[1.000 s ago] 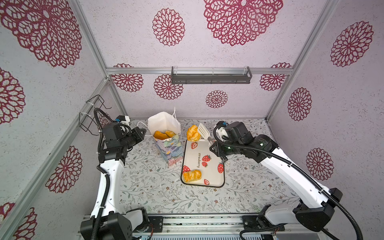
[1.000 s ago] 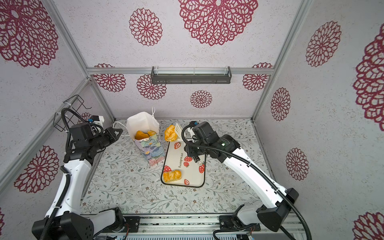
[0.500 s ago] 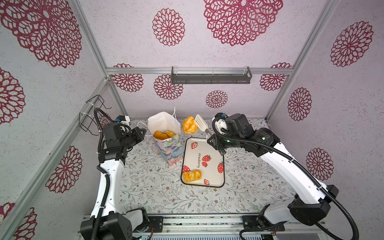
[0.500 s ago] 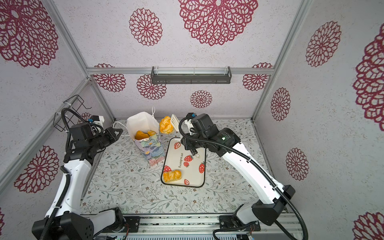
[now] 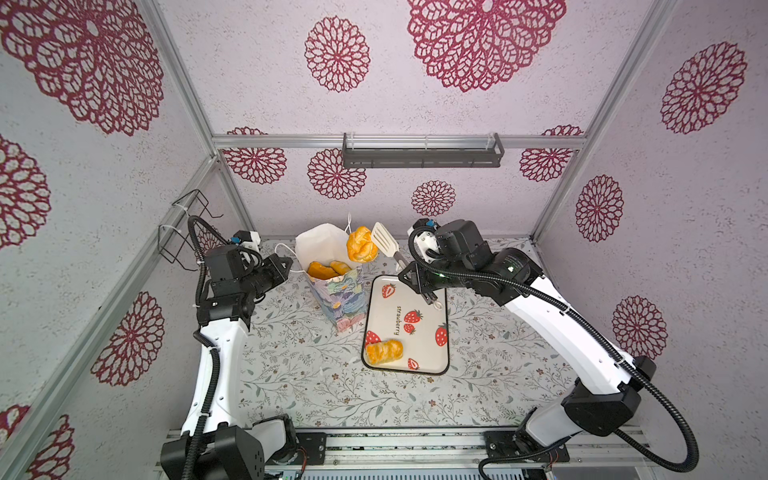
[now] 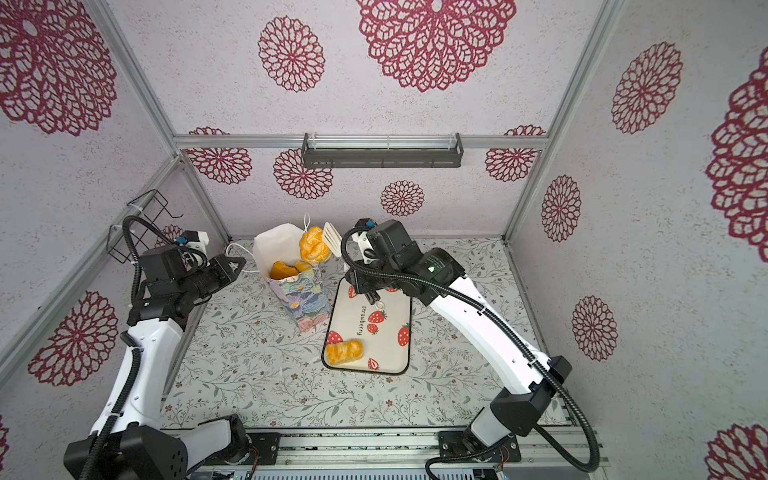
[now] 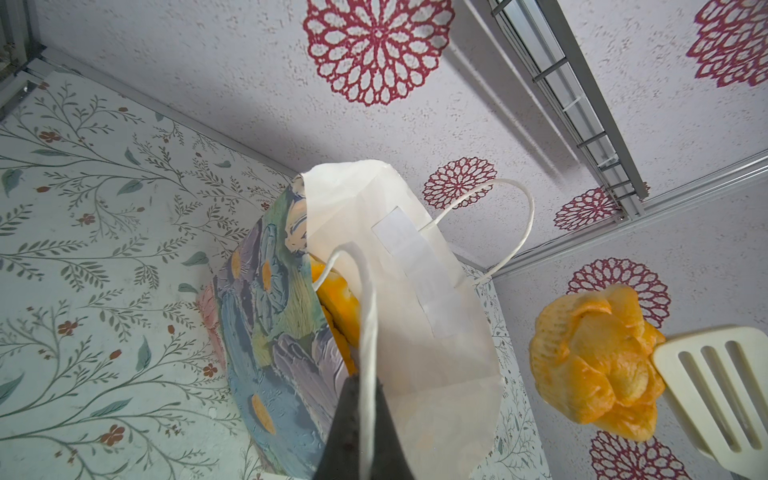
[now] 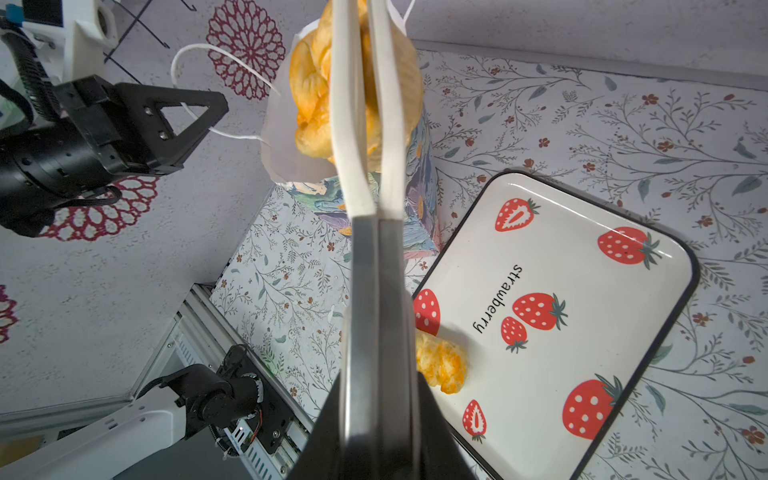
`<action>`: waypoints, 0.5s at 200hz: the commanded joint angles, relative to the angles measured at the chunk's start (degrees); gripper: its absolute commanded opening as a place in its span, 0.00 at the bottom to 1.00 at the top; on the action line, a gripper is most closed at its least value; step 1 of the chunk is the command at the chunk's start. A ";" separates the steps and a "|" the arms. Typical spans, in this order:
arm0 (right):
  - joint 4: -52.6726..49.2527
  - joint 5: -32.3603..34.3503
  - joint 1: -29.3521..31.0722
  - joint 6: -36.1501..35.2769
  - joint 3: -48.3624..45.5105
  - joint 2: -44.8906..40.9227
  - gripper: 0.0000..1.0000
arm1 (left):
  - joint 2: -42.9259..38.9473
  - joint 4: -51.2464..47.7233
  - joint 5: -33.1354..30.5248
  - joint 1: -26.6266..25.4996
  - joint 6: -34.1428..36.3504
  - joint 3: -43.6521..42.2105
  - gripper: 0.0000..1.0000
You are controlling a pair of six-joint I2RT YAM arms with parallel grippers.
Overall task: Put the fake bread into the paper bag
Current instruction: 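Lift the knotted bun with the right tongs and carry it to the bag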
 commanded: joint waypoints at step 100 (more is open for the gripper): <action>7.48 -3.79 1.71 -1.11 5.72 5.01 0.10 | -0.67 -1.93 -3.41 -0.92 3.39 2.71 0.00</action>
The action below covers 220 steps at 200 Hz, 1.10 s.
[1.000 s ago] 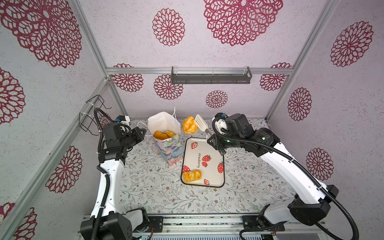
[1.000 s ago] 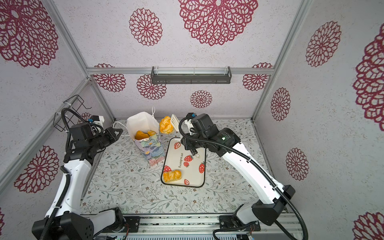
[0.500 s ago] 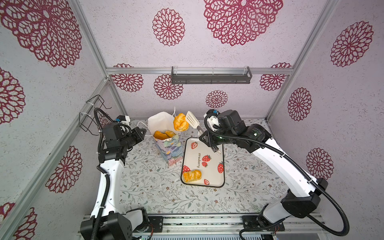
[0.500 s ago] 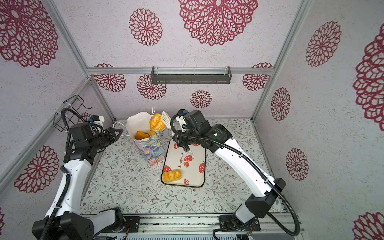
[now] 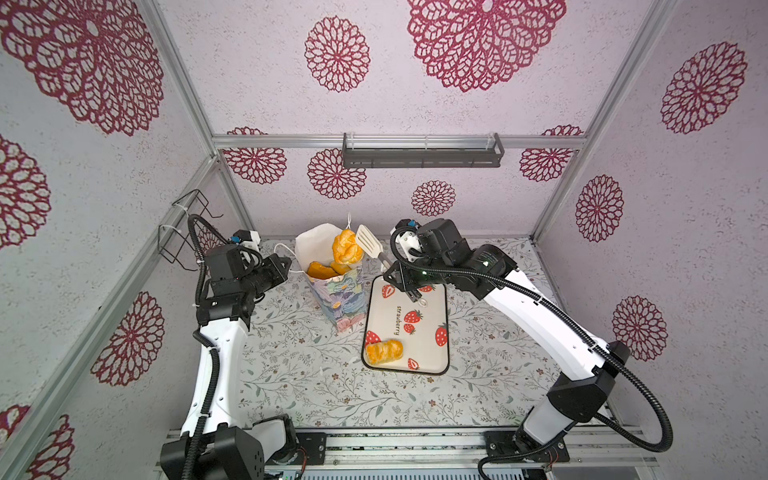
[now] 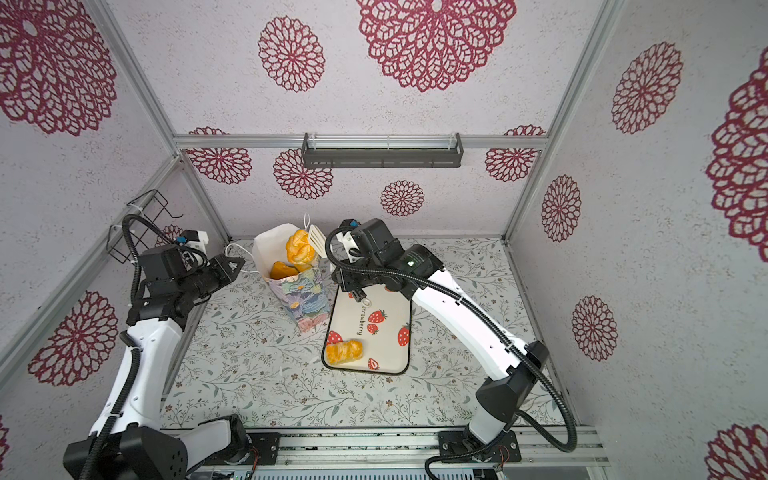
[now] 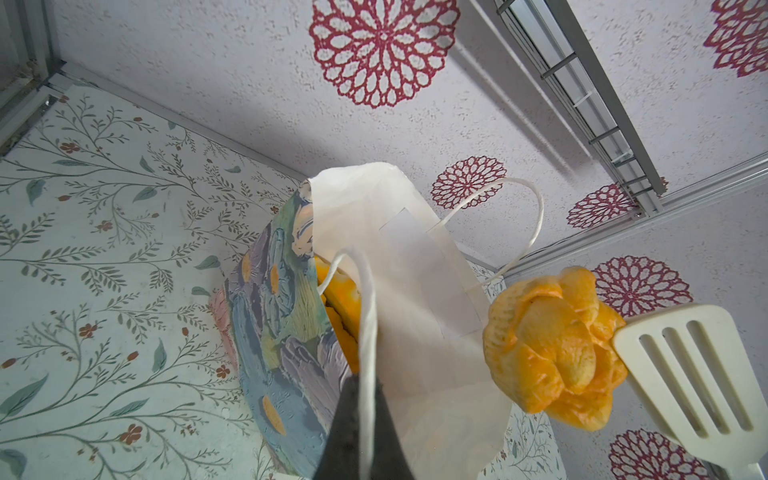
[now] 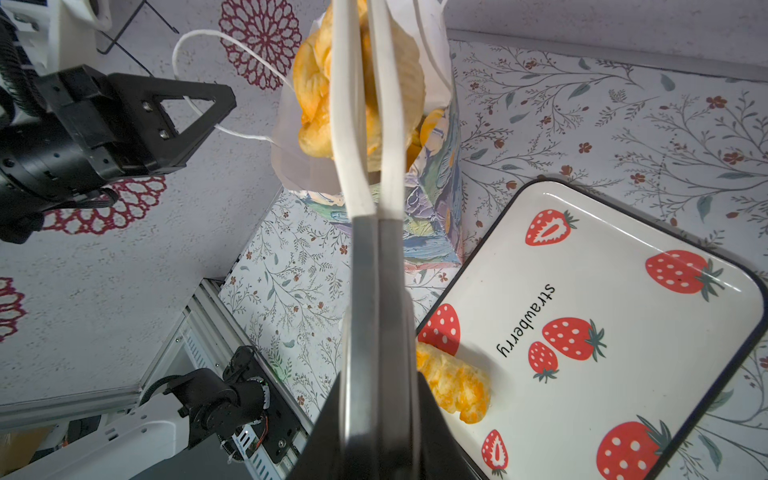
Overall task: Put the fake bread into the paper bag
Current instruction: 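Lift the knotted bun with the right tongs and carry it to the bag, then lower the knotted bun into the bag opening and open the right tongs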
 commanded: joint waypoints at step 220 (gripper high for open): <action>6.53 -3.43 0.81 0.05 4.11 3.64 0.28 | 0.41 -2.45 -3.51 -0.35 1.97 3.32 0.00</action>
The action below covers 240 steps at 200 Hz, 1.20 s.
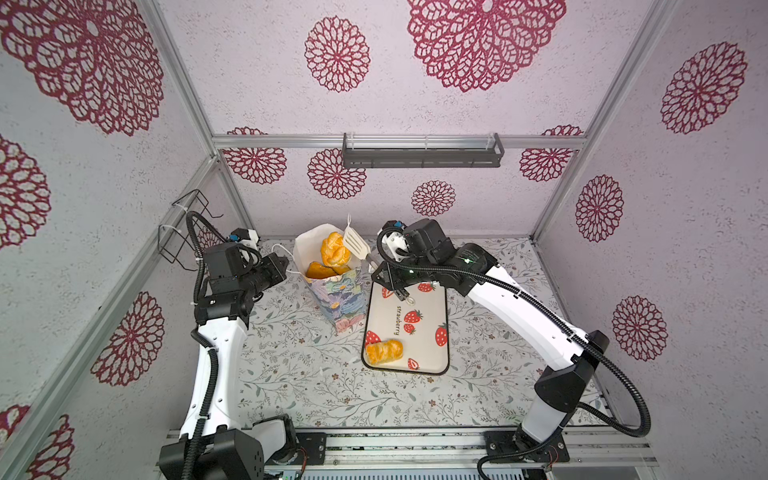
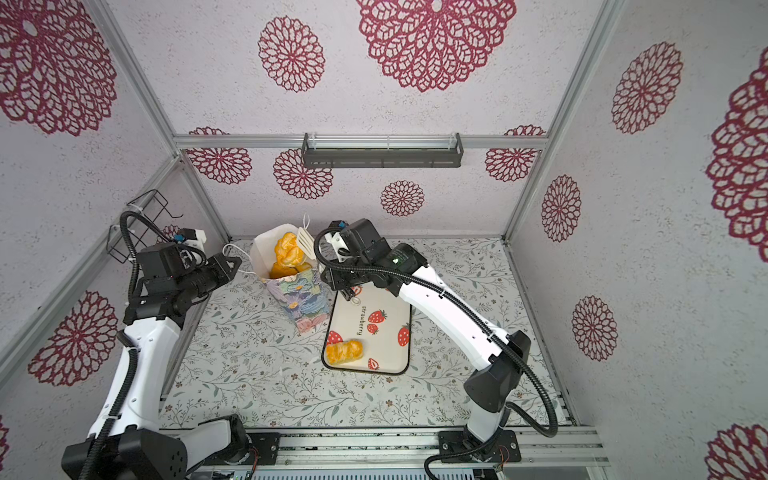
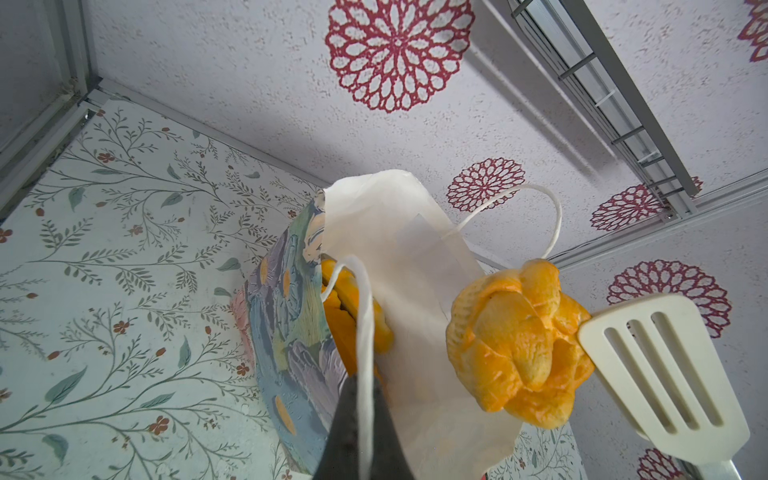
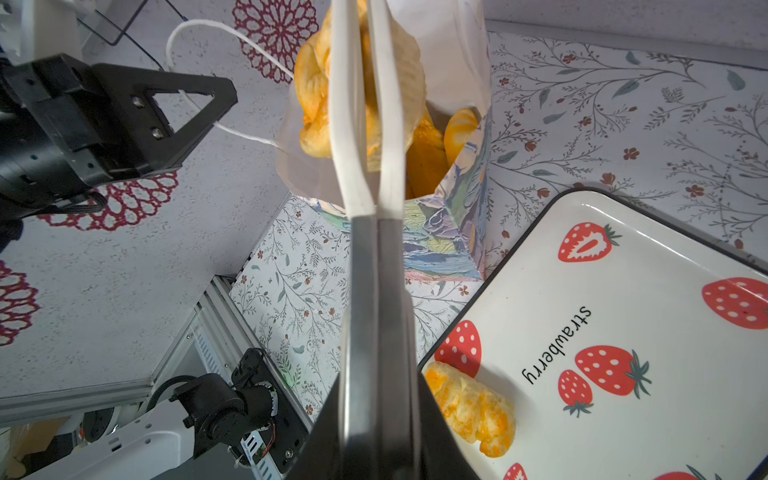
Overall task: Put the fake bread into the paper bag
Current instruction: 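Lower the knotted bun into the bag opening and open the right tongs, then withdraw the right tongs from the bag back over the tray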
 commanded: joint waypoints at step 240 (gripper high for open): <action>-0.80 5.59 0.37 2.37 -23.65 -19.25 0.37 | 0.13 0.42 -0.48 -0.22 0.17 0.83 0.00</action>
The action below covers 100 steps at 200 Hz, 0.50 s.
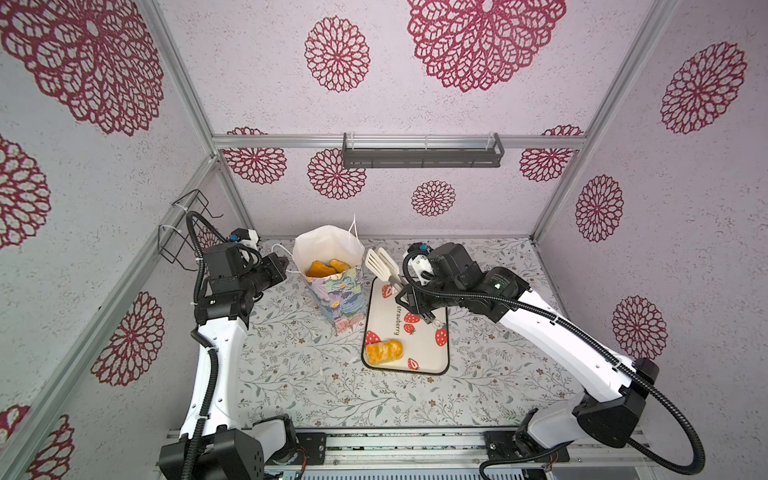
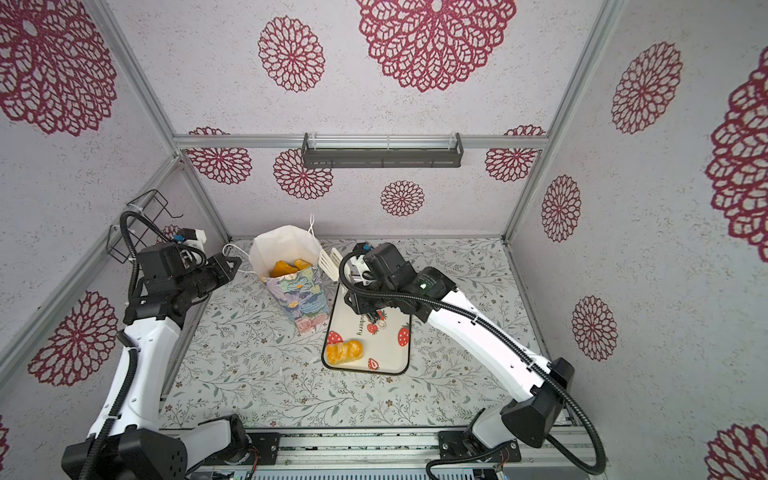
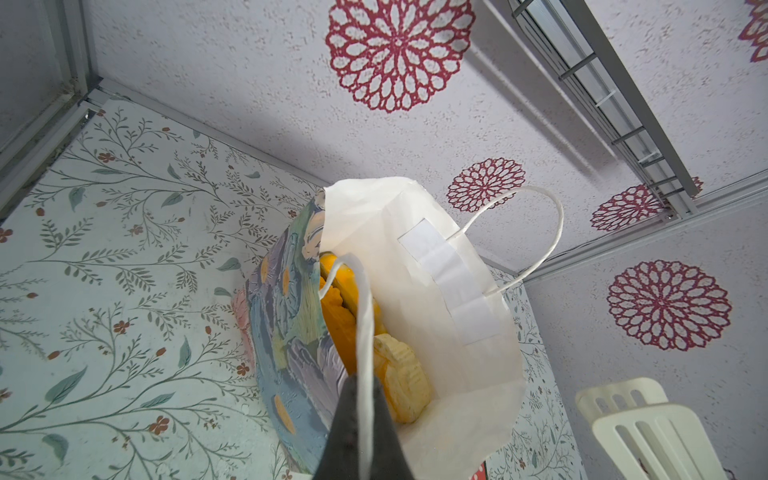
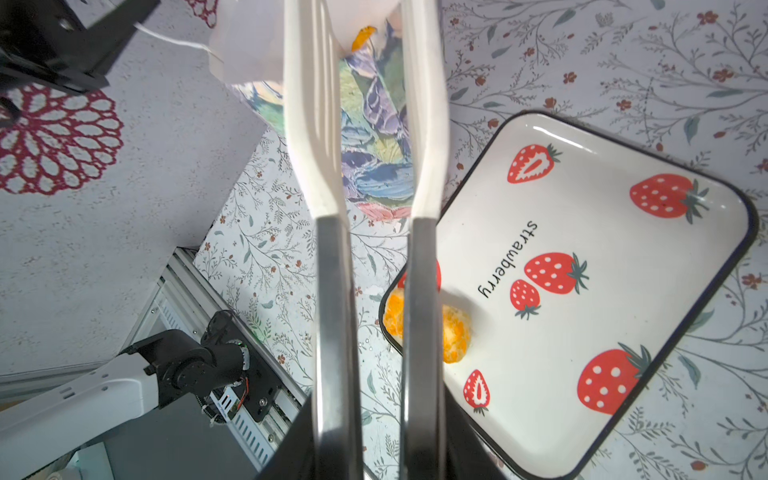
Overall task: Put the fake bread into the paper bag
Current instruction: 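Withdraw the right tongs from the bag back over the tray, then lower the right tongs onto the last knotted bun and pinch it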
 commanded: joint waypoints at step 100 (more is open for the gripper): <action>0.87 -1.29 0.27 6.16 -18.35 -9.60 0.38 | 0.18 0.65 -0.37 -0.32 0.04 0.69 0.00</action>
